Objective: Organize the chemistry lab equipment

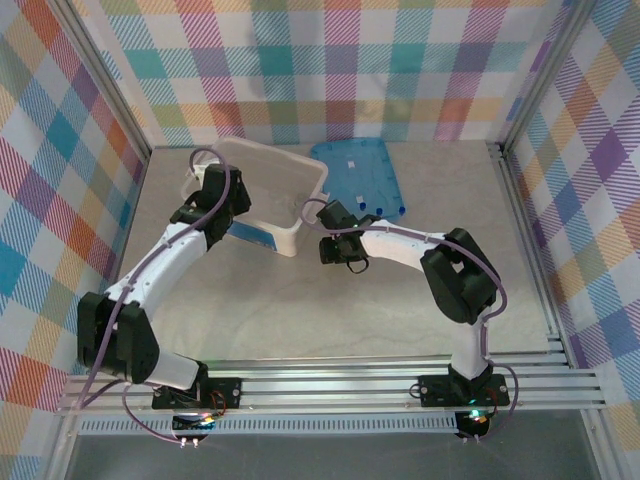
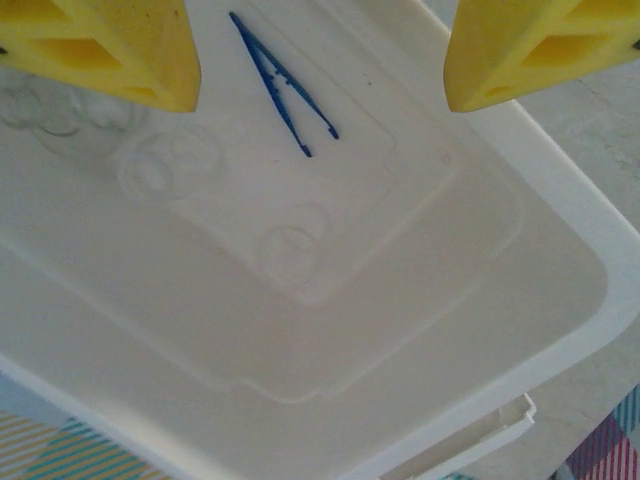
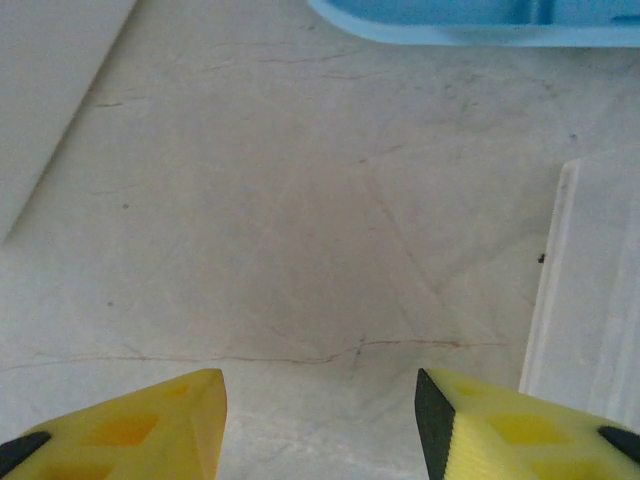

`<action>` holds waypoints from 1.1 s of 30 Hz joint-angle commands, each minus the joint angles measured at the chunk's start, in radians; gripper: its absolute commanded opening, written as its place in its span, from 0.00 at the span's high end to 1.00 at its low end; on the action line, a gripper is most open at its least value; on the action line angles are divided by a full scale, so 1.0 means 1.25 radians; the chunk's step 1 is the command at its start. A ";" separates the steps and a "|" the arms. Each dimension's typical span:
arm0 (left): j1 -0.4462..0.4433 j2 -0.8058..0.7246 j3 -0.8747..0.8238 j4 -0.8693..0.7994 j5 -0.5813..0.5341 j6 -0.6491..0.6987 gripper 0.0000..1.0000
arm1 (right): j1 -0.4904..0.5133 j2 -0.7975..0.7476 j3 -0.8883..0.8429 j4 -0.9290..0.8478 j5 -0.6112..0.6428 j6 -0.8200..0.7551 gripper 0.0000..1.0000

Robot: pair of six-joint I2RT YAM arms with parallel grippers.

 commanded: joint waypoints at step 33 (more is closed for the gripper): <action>-0.052 -0.018 -0.087 -0.063 0.113 -0.057 0.37 | -0.303 -0.041 -0.026 -0.066 0.050 -0.055 0.44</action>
